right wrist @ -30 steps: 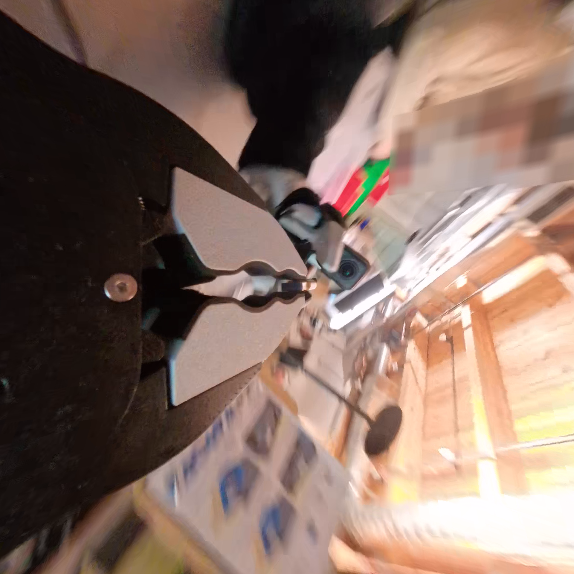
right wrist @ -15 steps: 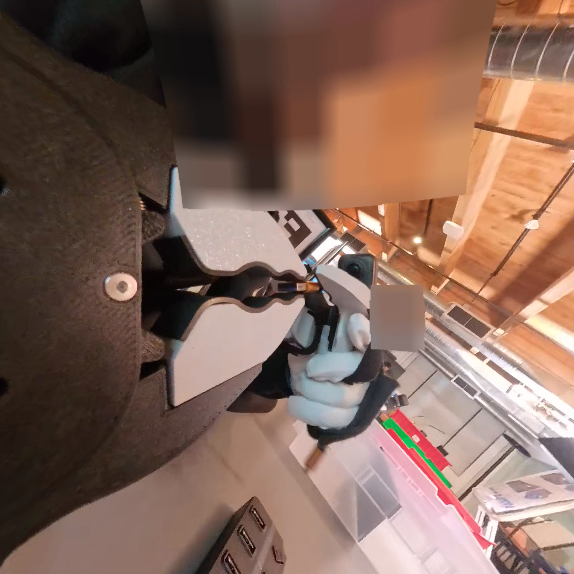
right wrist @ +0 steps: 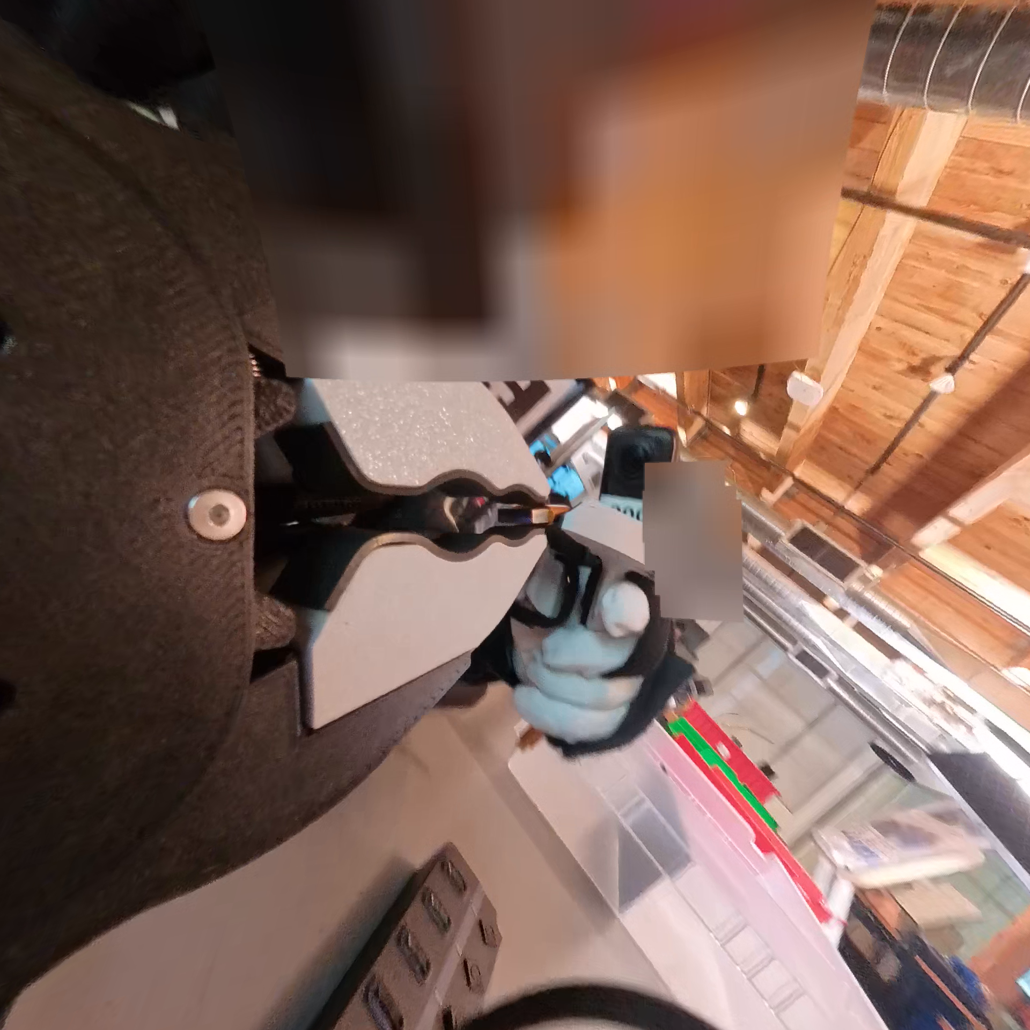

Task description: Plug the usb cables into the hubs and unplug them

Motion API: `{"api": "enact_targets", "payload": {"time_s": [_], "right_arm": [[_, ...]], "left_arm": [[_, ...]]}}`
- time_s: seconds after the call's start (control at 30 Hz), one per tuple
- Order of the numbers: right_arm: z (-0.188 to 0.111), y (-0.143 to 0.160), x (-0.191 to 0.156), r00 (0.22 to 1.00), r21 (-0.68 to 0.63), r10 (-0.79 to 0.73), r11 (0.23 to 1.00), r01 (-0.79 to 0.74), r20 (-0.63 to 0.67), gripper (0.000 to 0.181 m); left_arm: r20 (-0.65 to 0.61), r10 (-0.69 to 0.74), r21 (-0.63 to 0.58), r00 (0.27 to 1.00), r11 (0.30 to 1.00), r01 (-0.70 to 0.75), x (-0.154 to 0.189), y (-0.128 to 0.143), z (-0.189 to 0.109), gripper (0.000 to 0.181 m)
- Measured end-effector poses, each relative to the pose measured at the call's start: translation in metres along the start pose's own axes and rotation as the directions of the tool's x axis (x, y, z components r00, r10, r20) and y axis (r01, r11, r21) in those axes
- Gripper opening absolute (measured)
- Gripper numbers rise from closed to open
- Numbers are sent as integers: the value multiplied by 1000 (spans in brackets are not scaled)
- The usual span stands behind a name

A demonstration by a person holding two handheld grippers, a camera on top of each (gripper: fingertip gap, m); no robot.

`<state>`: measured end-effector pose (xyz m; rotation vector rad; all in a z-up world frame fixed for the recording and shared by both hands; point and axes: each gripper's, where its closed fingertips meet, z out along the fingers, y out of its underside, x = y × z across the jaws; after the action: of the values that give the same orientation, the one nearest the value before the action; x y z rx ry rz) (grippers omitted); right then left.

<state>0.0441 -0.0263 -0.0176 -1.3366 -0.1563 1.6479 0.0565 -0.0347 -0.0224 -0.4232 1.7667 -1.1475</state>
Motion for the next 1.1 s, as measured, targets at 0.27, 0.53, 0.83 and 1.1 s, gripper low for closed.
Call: {"api": "enact_targets", "payload": {"time_s": [0.27, 0.53, 0.83, 1.1], "right_arm": [[-43, -35, 44, 735, -123, -440, 887, 445, -515, 37], [-93, 9, 91, 387, -766, -852, 501, 403, -354, 94], [-77, 6, 148, 535, -892, -840, 306, 334, -88, 89], [-79, 25, 176, 640, -908, -767, 303, 290, -51, 58]], "left_arm": [[223, -306, -478, 926, 793, 377, -34, 77, -39, 15], [291, -372, -565, 881, 676, 472, -35, 108, -50, 15], [301, -400, -528, 865, 685, 501, -37, 104, -54, 15], [252, -421, -516, 872, 704, 489, -29, 97, -48, 15]]}}
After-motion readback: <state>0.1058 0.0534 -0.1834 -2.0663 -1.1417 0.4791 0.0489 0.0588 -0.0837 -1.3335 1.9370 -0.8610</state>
